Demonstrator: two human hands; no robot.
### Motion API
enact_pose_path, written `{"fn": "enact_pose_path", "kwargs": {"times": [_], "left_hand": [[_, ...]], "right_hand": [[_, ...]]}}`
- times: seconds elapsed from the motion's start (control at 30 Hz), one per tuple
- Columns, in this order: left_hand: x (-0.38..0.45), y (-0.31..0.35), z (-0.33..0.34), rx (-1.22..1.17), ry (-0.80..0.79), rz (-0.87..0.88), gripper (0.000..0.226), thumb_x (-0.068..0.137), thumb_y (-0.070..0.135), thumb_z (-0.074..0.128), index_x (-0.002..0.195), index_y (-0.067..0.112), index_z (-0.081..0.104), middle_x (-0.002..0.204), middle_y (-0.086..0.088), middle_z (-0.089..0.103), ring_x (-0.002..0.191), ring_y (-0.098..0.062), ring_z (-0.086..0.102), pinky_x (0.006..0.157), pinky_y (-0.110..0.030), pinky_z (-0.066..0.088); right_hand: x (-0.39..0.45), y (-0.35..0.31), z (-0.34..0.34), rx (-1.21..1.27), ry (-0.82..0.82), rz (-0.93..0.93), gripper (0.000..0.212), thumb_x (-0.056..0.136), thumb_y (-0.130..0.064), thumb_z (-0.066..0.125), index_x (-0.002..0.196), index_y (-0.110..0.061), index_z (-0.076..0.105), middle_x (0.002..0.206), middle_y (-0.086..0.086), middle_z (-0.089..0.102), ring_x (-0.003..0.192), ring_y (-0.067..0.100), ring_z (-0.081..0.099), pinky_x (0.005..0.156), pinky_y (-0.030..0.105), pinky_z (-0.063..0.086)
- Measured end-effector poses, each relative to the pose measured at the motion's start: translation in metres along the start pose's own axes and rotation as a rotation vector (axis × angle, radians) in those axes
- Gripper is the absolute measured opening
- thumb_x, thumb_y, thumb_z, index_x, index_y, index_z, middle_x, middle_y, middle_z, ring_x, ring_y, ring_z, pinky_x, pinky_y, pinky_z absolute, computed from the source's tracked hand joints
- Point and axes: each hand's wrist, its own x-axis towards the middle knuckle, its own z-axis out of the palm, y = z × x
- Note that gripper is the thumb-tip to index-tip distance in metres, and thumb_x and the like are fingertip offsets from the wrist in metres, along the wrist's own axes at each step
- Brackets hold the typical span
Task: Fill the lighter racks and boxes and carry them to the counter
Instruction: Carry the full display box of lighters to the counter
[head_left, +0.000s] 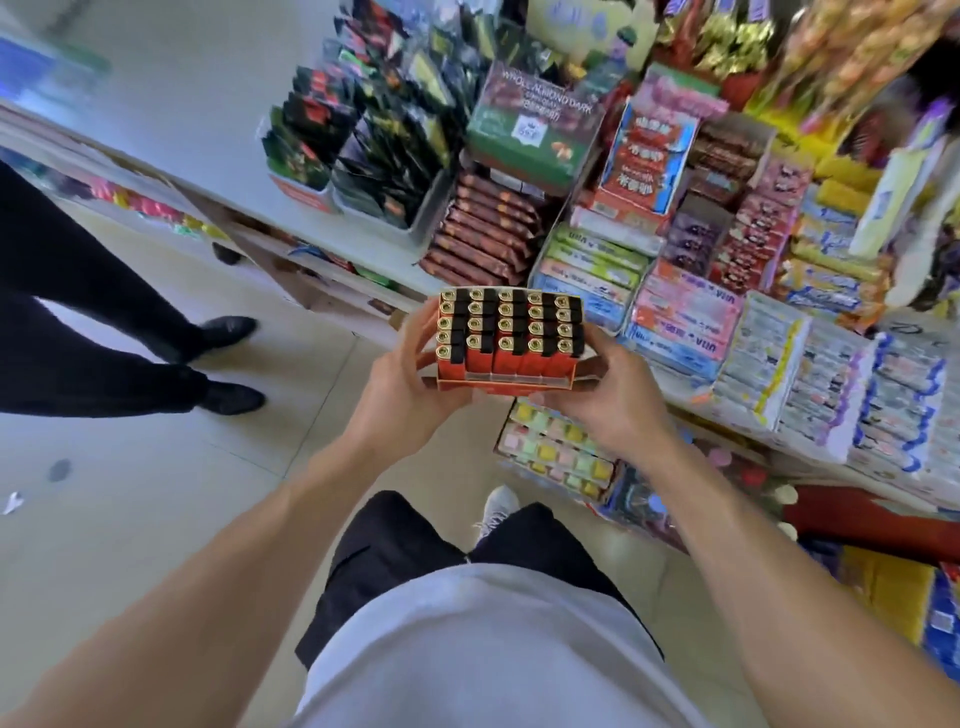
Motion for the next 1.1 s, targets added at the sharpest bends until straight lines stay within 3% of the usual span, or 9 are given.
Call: {"fn": "enact_pose_path", "kwargs": {"times": [0.1,0.27,0.47,0.53,0.63,0.77,0.83,0.97,1.1], "left_hand": [[0.029,0.008,-0.033,-0.025,0.031,0.021,0.093,0.075,0.022,0.091,0.148,0.040,0.036,0.128,0.024,0.062,0.119,0.002,0.061,0.092,-0.026,0.058],[0.084,0.002,-0.102,-0.057,0.079,0.065,0.094,0.075,0.018,0.091,0.152,0.035,0.041,0.126,0.014,0.066,0.112,-0.004,0.066,0.089,-0.039,0.061],[0.151,-0.013,-0.197,-0.085,0.050,0.120,0.094,0.073,0.008,0.091,0.152,0.029,0.044,0.131,0.010,0.056,0.115,-0.005,0.064,0.085,-0.028,0.061],[0.172,-0.013,-0.225,-0.065,0.058,0.139,0.088,0.071,0.010,0.092,0.147,0.025,0.050,0.126,0.015,0.057,0.109,0.001,0.064,0.084,-0.020,0.058],[0.202,-0.013,-0.258,-0.056,0.057,0.154,0.082,0.069,0.014,0.093,0.141,0.028,0.055,0.126,0.012,0.060,0.108,-0.005,0.066,0.085,-0.024,0.060],[0.245,-0.014,-0.284,-0.052,0.056,0.149,0.090,0.069,0.013,0.094,0.146,0.028,0.050,0.127,0.012,0.061,0.111,-0.006,0.066,0.081,-0.017,0.057],[0.269,-0.013,-0.292,-0.046,0.033,0.159,0.090,0.069,0.013,0.093,0.147,0.028,0.050,0.128,0.011,0.062,0.112,-0.008,0.066,0.083,-0.026,0.061],[0.324,0.000,-0.296,-0.050,-0.003,0.180,0.090,0.065,0.020,0.095,0.144,0.027,0.053,0.124,0.004,0.065,0.107,-0.008,0.069,0.082,-0.032,0.063],[0.383,0.025,-0.292,-0.023,-0.049,0.216,0.089,0.063,0.022,0.095,0.140,0.037,0.053,0.117,-0.005,0.068,0.098,-0.005,0.070,0.075,-0.022,0.060]], "right_hand": [[0.036,-0.035,0.009,0.000,-0.004,-0.034,0.064,0.073,-0.025,0.090,0.128,-0.038,0.059,0.093,-0.025,0.072,0.084,-0.010,0.066,0.068,0.006,0.043],[0.096,-0.093,0.040,0.031,0.020,-0.073,0.066,0.073,-0.015,0.089,0.120,-0.050,0.057,0.099,-0.029,0.071,0.092,-0.009,0.066,0.079,0.010,0.048],[0.164,-0.158,0.098,0.021,0.102,-0.091,0.069,0.072,-0.021,0.090,0.119,-0.057,0.056,0.104,-0.029,0.071,0.101,-0.007,0.065,0.087,0.019,0.049],[0.184,-0.178,0.114,0.035,0.122,-0.096,0.068,0.072,-0.019,0.090,0.124,-0.049,0.058,0.103,-0.027,0.072,0.098,-0.005,0.066,0.085,0.020,0.050],[0.215,-0.202,0.131,0.040,0.135,-0.107,0.069,0.072,-0.016,0.090,0.132,-0.034,0.059,0.099,-0.027,0.072,0.092,-0.008,0.066,0.076,0.009,0.047],[0.257,-0.223,0.139,0.058,0.151,-0.111,0.070,0.073,-0.017,0.090,0.132,-0.035,0.058,0.104,-0.024,0.072,0.093,-0.006,0.067,0.080,0.011,0.048],[0.278,-0.227,0.137,0.069,0.151,-0.101,0.072,0.072,-0.018,0.090,0.134,-0.033,0.057,0.107,-0.018,0.073,0.095,-0.002,0.068,0.086,0.020,0.051],[0.324,-0.228,0.123,0.053,0.186,-0.063,0.078,0.070,-0.022,0.091,0.136,-0.036,0.053,0.107,-0.015,0.074,0.094,0.000,0.069,0.085,0.021,0.050],[0.375,-0.228,0.097,0.040,0.217,-0.038,0.080,0.070,-0.028,0.092,0.139,-0.036,0.051,0.119,-0.016,0.069,0.101,0.004,0.068,0.093,0.030,0.052]]}}
